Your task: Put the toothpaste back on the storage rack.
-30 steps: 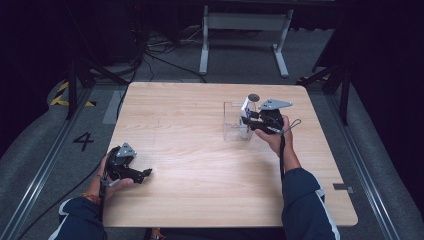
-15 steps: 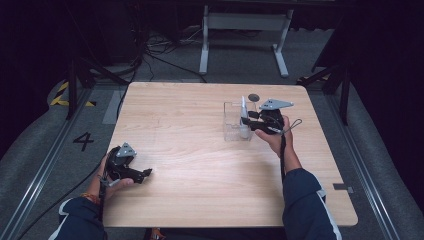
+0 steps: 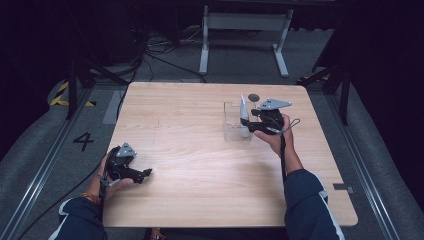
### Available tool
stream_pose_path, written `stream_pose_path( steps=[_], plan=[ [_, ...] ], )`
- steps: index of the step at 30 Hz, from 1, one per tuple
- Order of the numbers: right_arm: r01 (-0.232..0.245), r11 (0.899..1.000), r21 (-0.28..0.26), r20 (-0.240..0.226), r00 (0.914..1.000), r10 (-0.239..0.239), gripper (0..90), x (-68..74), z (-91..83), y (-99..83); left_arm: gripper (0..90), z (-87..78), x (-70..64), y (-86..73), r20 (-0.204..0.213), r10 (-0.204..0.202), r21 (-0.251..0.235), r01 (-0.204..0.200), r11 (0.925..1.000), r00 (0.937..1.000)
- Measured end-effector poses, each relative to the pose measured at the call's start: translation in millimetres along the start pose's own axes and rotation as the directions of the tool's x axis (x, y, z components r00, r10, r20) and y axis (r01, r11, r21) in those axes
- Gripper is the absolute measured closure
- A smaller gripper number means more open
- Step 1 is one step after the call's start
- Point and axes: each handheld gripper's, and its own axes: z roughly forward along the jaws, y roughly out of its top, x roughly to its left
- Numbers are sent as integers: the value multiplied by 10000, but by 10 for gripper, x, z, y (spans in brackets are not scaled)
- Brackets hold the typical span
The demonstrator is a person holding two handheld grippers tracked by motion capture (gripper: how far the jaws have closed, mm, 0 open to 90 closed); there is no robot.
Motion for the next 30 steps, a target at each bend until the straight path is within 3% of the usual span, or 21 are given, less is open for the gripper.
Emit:
stream_pose_path(
  steps=[30],
  plan=[
    [982, 9935, 584, 653, 9926, -1019, 314, 125, -359, 54, 6, -3, 1, 1, 10, 10, 37, -10, 10000, 10000]
  ],
)
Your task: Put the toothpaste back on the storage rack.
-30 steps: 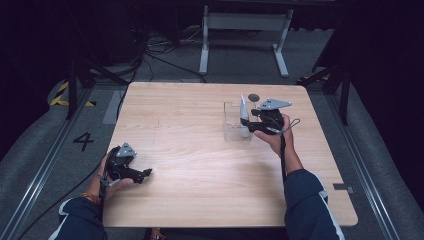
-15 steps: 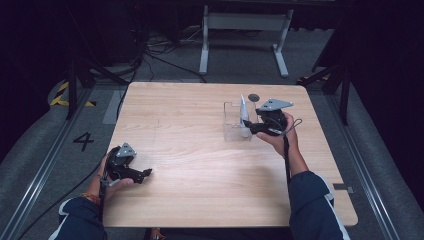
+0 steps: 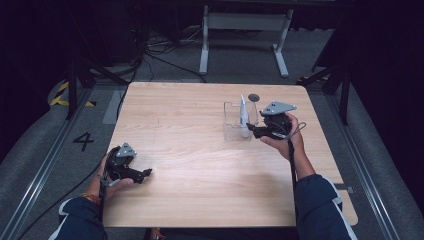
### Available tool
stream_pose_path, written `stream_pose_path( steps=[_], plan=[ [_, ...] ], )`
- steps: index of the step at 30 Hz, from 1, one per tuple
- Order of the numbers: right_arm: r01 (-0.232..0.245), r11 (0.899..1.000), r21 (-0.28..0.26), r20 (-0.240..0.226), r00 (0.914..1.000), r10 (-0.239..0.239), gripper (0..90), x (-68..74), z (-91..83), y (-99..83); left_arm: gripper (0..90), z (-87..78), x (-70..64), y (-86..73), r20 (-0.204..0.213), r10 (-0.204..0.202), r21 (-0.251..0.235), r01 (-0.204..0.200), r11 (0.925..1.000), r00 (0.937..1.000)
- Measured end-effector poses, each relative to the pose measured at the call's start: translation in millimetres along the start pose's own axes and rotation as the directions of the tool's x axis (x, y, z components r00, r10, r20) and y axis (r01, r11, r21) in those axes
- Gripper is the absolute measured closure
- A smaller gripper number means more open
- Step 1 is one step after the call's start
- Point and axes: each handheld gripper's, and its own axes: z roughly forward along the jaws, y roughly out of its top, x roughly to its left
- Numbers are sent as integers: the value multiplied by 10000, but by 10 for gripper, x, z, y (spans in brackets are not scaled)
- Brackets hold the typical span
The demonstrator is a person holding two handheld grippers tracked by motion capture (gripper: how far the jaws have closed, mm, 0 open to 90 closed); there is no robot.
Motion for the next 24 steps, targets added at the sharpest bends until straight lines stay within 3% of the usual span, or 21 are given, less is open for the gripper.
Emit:
stream_pose_path(
  steps=[24],
  plan=[
    [487, 9984, 293, -41, 9988, -486, 302, 47, -335, -285, 6, 3, -1, -1, -10, -1, -33, 1, 10000, 10000]
  ],
)
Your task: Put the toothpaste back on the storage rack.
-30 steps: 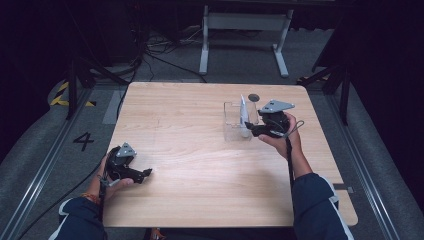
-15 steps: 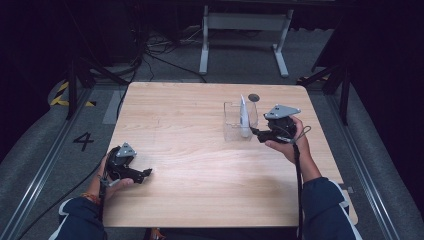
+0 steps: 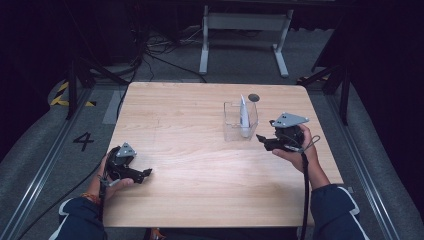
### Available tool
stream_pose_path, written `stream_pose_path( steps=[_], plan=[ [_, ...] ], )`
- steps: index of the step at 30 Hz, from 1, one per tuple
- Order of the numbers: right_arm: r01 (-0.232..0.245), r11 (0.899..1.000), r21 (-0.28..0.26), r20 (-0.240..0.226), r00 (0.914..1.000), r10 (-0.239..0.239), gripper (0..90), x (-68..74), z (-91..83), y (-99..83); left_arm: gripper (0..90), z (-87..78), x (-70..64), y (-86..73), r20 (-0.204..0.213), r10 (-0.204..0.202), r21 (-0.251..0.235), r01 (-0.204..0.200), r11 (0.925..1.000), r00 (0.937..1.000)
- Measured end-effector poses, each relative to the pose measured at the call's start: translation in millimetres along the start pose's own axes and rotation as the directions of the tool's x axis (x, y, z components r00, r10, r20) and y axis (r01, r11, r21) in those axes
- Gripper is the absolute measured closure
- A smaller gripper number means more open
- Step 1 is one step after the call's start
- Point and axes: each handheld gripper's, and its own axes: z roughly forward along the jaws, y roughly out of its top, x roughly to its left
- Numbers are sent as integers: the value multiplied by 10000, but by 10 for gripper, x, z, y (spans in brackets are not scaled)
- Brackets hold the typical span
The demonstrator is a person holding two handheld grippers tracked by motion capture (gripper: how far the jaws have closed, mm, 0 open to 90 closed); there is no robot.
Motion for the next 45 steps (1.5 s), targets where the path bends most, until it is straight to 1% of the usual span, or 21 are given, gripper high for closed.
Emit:
stream_pose_path(
  steps=[4, 7, 17, 22, 26, 29, 30, 32, 34, 38, 41, 44, 45],
  plan=[
    [84, 9999, 78, -75, 9999, -84, 301, 31, -23, -55, 5, 0, 0, 0, 3, -1, 4, 1, 10000, 10000],
    [252, 9994, 221, -21, 9997, -251, 297, 59, -39, -102, 6, 0, 0, 0, 1, -3, 3, 3, 10000, 10000],
    [63, 9991, 409, 103, 9999, -67, 287, 56, -106, -304, 6, 0, 0, 0, 0, -2, 3, 2, 10000, 10000],
    [139, 9983, 569, 125, 9998, -146, 284, 67, -148, -414, 6, 0, 0, 0, 2, -3, 1, 3, 10000, 10000],
    [73, 9978, 659, 162, 9998, -84, 281, 79, -177, -494, 5, -1, 0, 0, -1, -6, 3, 6, 10000, 10000],
    [78, 9975, 707, 167, 9998, -90, 280, 83, -188, -535, 5, 0, -1, 0, -8, -10, 2, 10, 10000, 10000],
    [97, 9970, 770, 156, 9998, -109, 280, 91, -195, -580, 5, -1, 0, 0, -13, -2, 8, 2, 10000, 10000],
    [95, 9966, 813, 166, 9998, -108, 277, 96, -198, -595, 5, 0, -1, 0, -8, -9, 3, 9, 10000, 10000],
    [113, 9959, 892, 136, 9998, -126, 276, 107, -213, -657, 5, -3, 0, 1, 5, -6, 39, 6, 10000, 10000],
    [76, 9953, 961, 124, 9999, -88, 274, 107, -233, -727, 5, -3, -2, 0, -24, -13, 20, 13, 10000, 10000],
    [2, 9939, 1100, 107, 9999, -14, 272, 103, -248, -825, 6, -4, -1, 1, -17, 2, 40, -2, 10000, 10000],
    [-190, 9923, 1222, 156, 9997, 172, 272, 100, -267, -910, 6, -4, -1, 0, -23, -7, 34, 7, 10000, 10000],
    [-318, 9918, 1241, 135, 9994, 304, 273, 94, -287, -982, 6, -4, -1, 0, -25, -5, 34, 5, 10000, 10000]
  ],
)
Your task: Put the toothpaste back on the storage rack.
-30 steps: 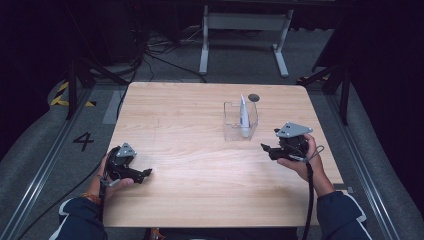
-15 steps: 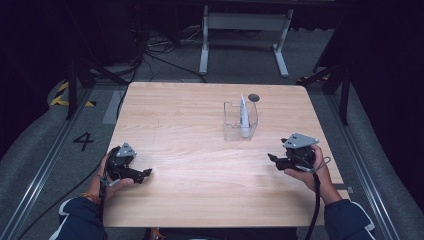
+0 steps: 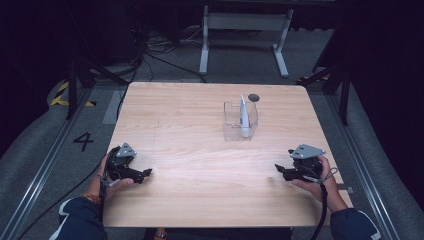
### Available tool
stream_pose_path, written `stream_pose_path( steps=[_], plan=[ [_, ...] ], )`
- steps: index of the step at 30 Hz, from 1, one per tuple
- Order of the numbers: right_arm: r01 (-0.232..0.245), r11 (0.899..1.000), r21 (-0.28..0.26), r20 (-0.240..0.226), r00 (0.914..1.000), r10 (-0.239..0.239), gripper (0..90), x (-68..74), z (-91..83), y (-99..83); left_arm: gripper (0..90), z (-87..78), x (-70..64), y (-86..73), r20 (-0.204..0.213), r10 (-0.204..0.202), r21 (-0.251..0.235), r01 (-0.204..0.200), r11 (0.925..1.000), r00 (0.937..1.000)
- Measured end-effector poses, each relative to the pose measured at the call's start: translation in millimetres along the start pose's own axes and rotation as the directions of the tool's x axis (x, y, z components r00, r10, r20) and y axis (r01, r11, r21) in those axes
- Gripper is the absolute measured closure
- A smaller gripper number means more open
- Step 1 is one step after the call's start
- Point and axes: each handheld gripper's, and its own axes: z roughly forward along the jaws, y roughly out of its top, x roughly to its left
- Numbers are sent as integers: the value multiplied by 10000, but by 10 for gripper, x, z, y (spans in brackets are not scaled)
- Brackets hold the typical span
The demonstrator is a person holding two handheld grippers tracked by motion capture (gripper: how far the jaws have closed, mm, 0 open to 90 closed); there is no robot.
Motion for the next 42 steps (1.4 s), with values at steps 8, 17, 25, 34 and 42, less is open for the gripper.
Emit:
stream_pose_path(
  steps=[8, 17, 25, 34, 42],
  plan=[
    [-608, 9975, 363, 104, 9981, 604, 273, -28, -46, -292, 4, 2, -2, 1, 1, -54, 2, 54, 10000, 10000],
    [-1450, 9887, 373, 110, 9894, 1446, 274, -98, -146, -621, 4, 3, -2, 1, 5, -61, 5, 61, 10000, 10000],
    [-2737, 9618, -71, -316, 9614, 2734, 205, -195, -198, -837, 3, 3, 3, 4, -8, 5, -3, -5, 10000, 10000],
    [-2651, 9642, -68, -320, 9638, 2647, 204, -204, -202, -846, 5, 4, -5, 1, -20, -89, -2, 89, 10000, 10000],
    [-2658, 9640, -60, -311, 9636, 2655, 199, -204, -200, -844, 5, 3, -4, 1, -30, -74, 2, 74, 10000, 10000]
  ],
)
